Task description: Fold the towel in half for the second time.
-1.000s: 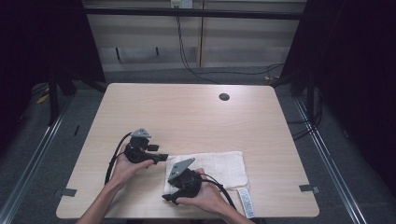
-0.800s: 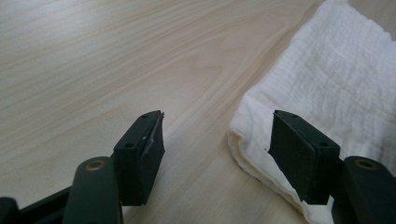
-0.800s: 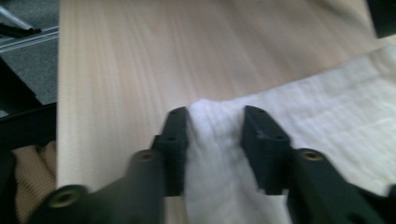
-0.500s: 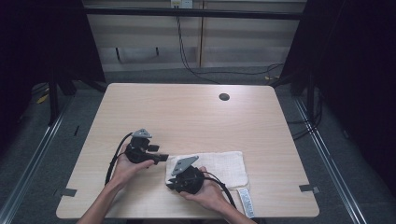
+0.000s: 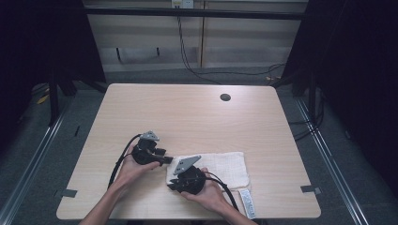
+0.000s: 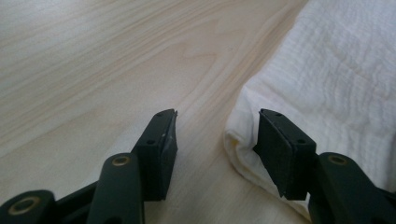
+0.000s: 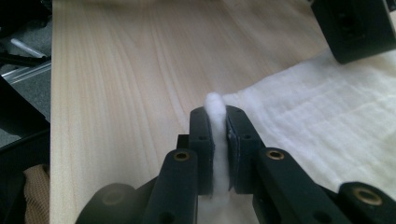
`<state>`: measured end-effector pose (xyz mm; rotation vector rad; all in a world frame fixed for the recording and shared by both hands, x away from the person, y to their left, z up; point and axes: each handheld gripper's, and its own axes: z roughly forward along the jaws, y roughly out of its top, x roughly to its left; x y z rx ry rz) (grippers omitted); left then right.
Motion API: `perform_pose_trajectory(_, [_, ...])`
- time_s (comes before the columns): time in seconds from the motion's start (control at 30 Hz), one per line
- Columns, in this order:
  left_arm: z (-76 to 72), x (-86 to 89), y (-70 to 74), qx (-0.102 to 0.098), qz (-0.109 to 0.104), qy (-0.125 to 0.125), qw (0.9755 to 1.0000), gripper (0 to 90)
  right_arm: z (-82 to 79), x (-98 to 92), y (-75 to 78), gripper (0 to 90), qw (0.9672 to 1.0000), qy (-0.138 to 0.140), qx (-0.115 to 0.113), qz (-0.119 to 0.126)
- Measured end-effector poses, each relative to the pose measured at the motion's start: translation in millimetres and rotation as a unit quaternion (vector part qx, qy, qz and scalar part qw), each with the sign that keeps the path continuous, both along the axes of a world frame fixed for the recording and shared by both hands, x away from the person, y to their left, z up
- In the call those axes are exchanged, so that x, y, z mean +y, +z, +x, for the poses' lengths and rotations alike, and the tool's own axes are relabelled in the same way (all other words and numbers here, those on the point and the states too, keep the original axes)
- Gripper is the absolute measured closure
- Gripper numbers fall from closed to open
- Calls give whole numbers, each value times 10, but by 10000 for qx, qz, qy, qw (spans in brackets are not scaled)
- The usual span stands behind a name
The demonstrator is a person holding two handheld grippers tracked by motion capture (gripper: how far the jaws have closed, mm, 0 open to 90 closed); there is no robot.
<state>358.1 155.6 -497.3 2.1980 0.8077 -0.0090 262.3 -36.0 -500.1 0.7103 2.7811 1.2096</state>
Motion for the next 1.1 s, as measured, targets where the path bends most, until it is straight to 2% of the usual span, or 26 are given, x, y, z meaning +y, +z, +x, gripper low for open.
perform_pose_trajectory(0.17, [6, -46, -2, -25, 70, -103, 9999, 494, 1, -8, 2, 825, 10000, -5, 50, 0])
perform_pose_trajectory(0.23, [-7, -56, -5, -14, 39, -214, 9998, 539, -3, -9, 6, 825, 10000, 22, 37, -18])
perform_pose_trajectory(0.4, [-101, -112, 32, -196, 383, -511, 9978, 598, 2, -9, 10, 825, 10000, 28, 41, -32])
perform_pose_trajectory(0.5, [-131, -134, 42, -163, 468, -674, 9965, 763, -1, -6, 16, 826, 10000, 46, 14, -72])
perform_pose_trajectory(0.53, [-124, -135, 26, -92, 334, -698, 9970, 802, 2, -5, 22, 829, 9999, 65, 69, -87])
perform_pose_trajectory(0.57, [-117, -132, 20, -52, 292, -693, 9972, 832, 5, -8, 26, 831, 9999, 64, 70, -100])
perform_pose_trajectory(0.67, [-61, -92, -4, 159, 67, -628, 9979, 858, 0, -10, 33, 833, 9999, 13, 106, -91])
perform_pose_trajectory(0.77, [-52, -66, 2, 172, -30, -588, 9981, 861, -2, -19, 69, 833, 9999, 21, 101, -60])
perform_pose_trajectory(0.93, [-84, -41, 63, 18, -95, -564, 9984, 861, -2, -35, 121, 833, 9999, 11, 149, 28])
perform_pose_trajectory(1.1, [-76, 30, 148, 82, -423, -507, 9978, 862, -12, -51, 159, 832, 9999, -3, 147, 85])
